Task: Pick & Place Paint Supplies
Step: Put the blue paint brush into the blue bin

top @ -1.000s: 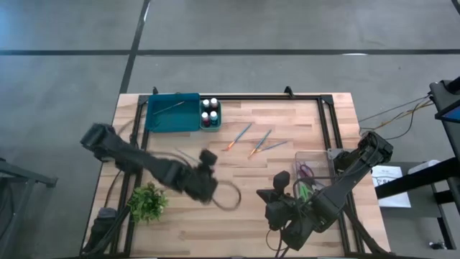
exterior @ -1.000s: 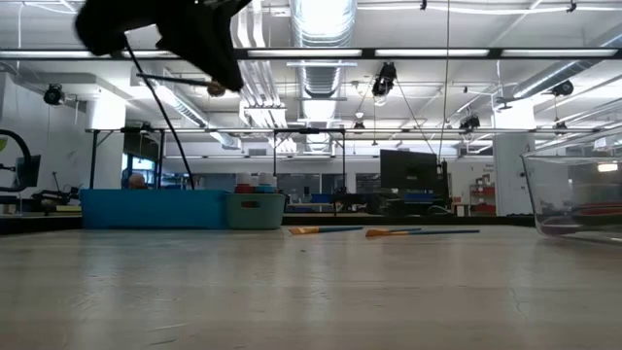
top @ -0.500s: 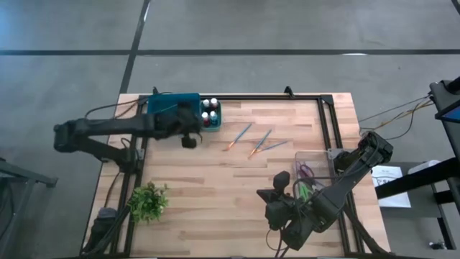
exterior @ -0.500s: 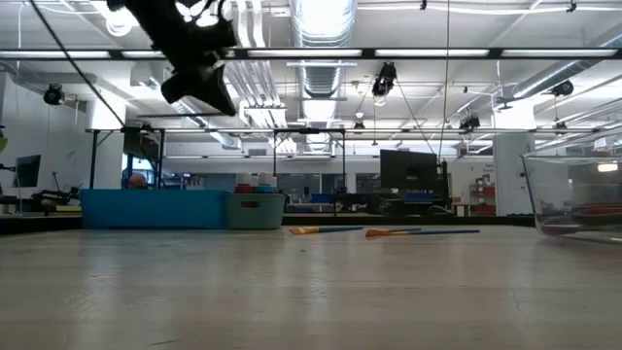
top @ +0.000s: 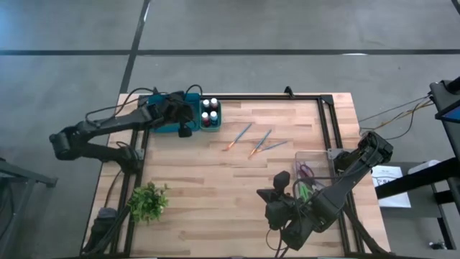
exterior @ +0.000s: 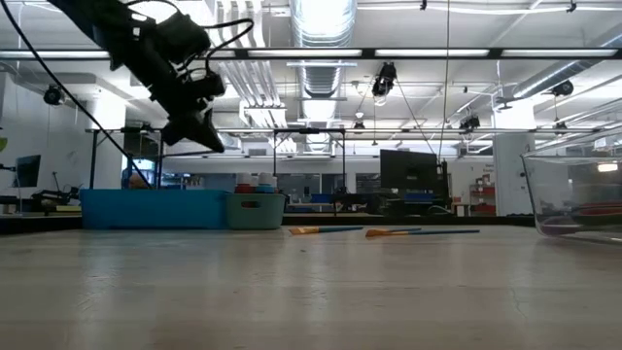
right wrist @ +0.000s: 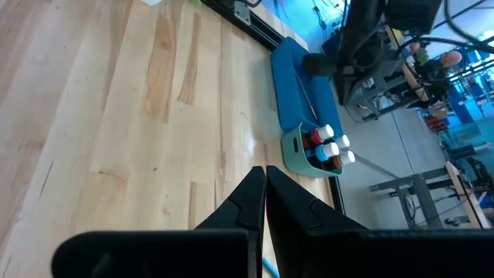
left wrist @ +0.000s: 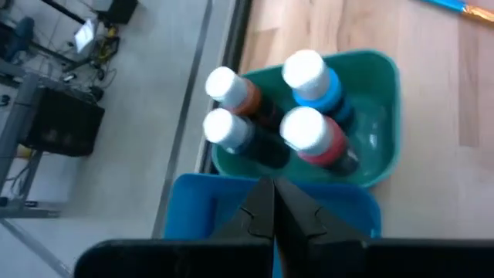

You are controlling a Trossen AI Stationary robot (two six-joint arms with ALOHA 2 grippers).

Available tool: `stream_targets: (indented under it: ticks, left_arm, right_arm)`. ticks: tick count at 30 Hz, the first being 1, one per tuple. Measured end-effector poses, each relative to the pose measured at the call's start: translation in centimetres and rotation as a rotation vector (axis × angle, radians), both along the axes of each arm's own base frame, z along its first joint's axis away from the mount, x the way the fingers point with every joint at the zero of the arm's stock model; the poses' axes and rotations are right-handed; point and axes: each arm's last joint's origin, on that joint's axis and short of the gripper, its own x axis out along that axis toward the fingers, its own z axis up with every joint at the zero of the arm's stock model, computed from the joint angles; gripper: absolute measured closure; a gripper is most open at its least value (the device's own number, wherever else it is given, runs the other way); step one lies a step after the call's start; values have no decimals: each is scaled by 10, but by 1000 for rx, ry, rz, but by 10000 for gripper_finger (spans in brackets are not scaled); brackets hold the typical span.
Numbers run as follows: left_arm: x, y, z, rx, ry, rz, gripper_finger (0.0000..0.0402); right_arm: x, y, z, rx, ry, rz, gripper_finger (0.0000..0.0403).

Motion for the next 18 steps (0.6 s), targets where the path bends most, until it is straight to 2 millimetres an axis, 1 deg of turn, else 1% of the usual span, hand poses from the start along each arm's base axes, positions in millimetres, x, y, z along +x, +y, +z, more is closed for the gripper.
stream_targets:
  ticks: [6,11,15,18]
  left_arm:
    - [-10,5,-19,-6,6,43,401]
    - [-18,10,-28,-13,8,77,401]
    - [-18,10,-28,-21,-16,90,401]
    - [-17,11,-26,-22,-41,113,387]
  right_arm:
    - [0,0,0,1,0,0,394]
    - [0,0,0,0,0,0,394]
    - [0,0,0,-1,1,0,394]
    - [0,0,0,-1,1,0,394]
